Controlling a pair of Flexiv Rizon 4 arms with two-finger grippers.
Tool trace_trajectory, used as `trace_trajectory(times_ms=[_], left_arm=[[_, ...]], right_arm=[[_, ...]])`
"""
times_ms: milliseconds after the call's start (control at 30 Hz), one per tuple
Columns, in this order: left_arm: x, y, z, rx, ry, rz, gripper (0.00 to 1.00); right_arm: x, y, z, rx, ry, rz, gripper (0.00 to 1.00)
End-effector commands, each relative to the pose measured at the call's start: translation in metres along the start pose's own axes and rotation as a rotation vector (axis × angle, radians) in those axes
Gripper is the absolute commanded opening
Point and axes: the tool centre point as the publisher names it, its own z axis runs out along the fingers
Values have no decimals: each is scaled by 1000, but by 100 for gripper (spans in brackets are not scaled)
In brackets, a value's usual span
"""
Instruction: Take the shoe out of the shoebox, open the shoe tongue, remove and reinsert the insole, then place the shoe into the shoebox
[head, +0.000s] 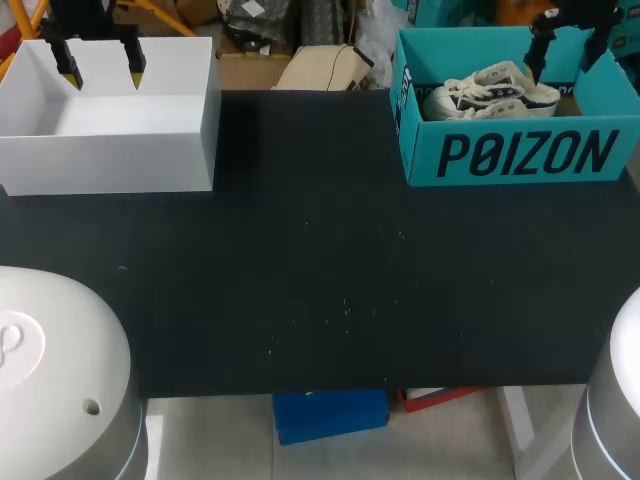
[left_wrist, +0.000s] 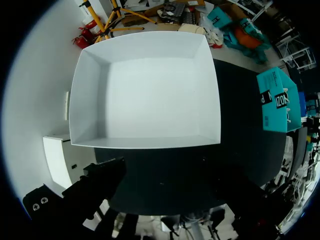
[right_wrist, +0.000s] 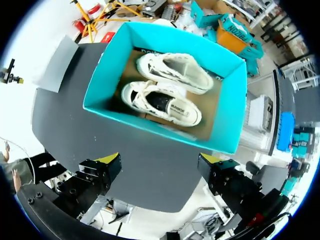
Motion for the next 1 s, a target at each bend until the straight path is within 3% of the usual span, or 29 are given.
trace_trajectory(times_ms=[33,267,400,733,1000], left_arm=[[1,1,-1,-1,-3,-2,100],[1,1,-1,-1,-3,-2,100],[1,1,-1,-1,-3,-2,100],[1,1,-1,-1,-3,-2,100],[1,1,-1,-1,-3,-2,100]], right_arm=[[0,-6,0,-50,-32,-466,100],[0,-6,0,-50,-32,-466,100],[10,5,-5,-114,-23,-1055,100],[10,5,-5,-114,-23,-1055,100],[21,44,16,-153,-47,-1053,100]])
